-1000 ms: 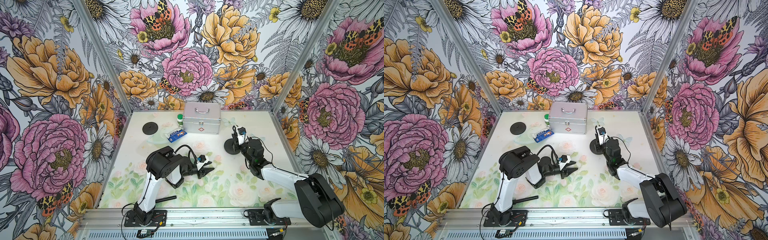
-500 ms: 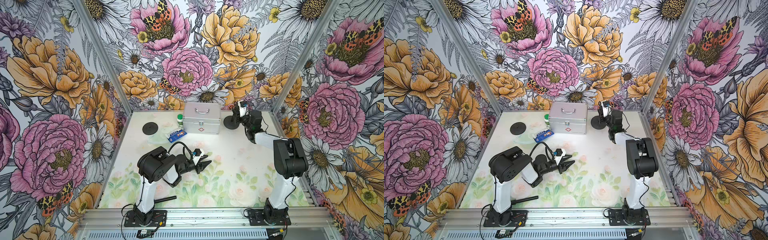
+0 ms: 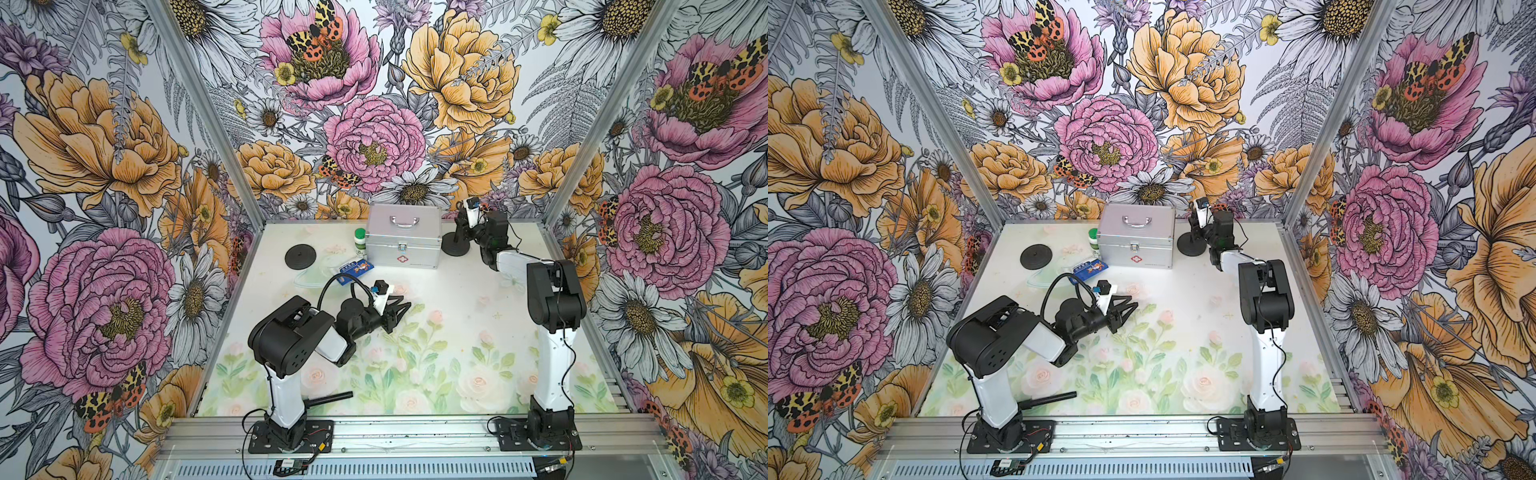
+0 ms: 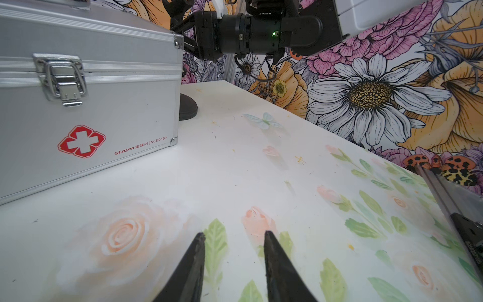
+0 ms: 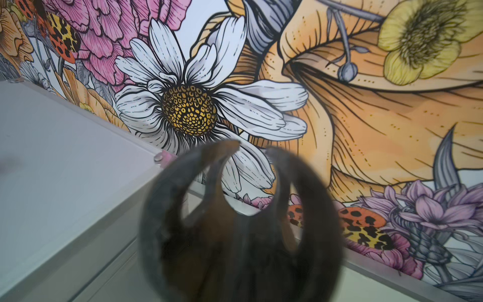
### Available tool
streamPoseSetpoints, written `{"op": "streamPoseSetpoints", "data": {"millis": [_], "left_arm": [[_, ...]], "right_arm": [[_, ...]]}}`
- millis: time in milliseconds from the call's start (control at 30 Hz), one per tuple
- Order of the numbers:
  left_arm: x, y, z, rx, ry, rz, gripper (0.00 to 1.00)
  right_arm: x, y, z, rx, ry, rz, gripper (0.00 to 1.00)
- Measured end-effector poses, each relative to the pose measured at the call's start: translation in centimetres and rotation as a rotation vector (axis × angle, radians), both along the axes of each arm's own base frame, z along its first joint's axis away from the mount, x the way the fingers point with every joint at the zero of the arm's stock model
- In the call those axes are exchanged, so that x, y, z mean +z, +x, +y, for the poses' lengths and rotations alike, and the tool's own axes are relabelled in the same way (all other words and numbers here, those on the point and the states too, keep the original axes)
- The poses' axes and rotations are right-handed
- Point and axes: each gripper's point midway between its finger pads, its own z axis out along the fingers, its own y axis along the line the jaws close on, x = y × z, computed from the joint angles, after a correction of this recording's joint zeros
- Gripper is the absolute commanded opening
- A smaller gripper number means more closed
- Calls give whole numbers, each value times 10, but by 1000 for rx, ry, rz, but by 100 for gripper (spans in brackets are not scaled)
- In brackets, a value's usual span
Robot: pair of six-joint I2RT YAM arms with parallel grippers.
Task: Assemble a microphone stand
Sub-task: Place the microphone stand at the center of the board, then move the microphone stand base to the center of the board.
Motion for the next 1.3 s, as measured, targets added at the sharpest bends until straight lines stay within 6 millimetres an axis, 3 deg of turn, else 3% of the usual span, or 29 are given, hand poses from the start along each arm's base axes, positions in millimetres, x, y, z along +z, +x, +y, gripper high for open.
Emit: {"op": "streamPoseSetpoints", "data": {"millis": [200, 333, 467, 500, 533, 700, 900, 1033, 1100, 1300], "left_arm": [[6, 6, 4, 54, 58, 45, 41], [28, 10, -16, 67, 173, 7, 42], [50, -7, -36, 43, 281, -63, 42], [51, -11, -37, 38, 301, -70, 42], [50, -15, -36, 37, 322, -70, 42], [41, -20, -19, 78, 404, -22, 43], [60, -18, 1, 179, 402, 43, 48], [84, -5, 17, 280, 370, 70, 61], [96, -1, 28, 325, 352, 81, 98], [128, 20, 78, 490, 305, 127, 99]], "right_arm": [[2, -14, -1, 4, 1, 19, 48], [13, -44, -8, 8, 4, 35, 49], [21, -85, -13, 23, 10, 51, 53], [21, -95, -15, 27, 13, 58, 62], [21, -107, -16, 30, 15, 66, 98], [18, -165, -18, 44, 42, 102, 100], [26, -223, -14, 69, 76, 117, 100], [33, -233, -30, -55, 127, 139, 100], [38, -233, -49, -179, 174, 150, 100], [58, -241, -96, -475, 282, 180, 100]]}}
